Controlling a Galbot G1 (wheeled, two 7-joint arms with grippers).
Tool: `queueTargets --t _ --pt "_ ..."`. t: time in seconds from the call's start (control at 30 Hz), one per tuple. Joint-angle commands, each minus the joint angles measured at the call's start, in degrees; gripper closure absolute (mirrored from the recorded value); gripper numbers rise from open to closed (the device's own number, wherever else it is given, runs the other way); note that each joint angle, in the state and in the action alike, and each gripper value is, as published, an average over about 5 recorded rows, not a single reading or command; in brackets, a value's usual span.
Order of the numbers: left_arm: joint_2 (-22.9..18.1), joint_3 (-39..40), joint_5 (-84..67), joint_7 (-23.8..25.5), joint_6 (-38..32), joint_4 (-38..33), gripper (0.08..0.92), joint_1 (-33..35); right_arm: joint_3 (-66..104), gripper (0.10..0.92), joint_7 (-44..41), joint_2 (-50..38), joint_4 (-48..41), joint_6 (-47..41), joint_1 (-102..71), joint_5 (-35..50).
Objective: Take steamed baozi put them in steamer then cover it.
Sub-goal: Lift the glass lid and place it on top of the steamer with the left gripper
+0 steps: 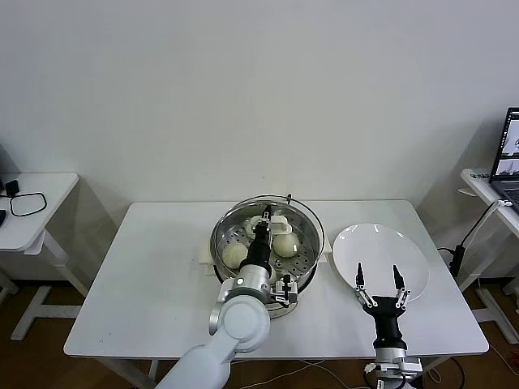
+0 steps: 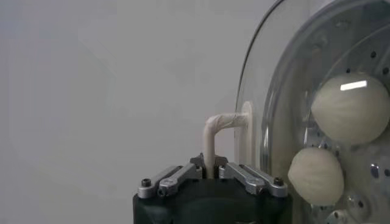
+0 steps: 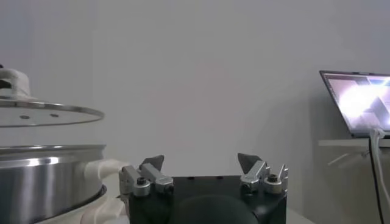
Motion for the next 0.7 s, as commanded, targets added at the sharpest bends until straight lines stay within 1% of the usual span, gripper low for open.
queueTargets --t 0.03,0.7 --pt "-1.7 0.8 1.2 -0.7 0.3 2.3 0.807 -0.4 -0.1 0.203 -0.1 0.1 -0.3 0.1 0.1 -0.2" --pt "-1.6 -0.9 1.8 -1.4 -0.3 3.7 0.807 0.2 -0.9 0.203 -0.1 0.4 -1.3 0.3 0.6 -0.8"
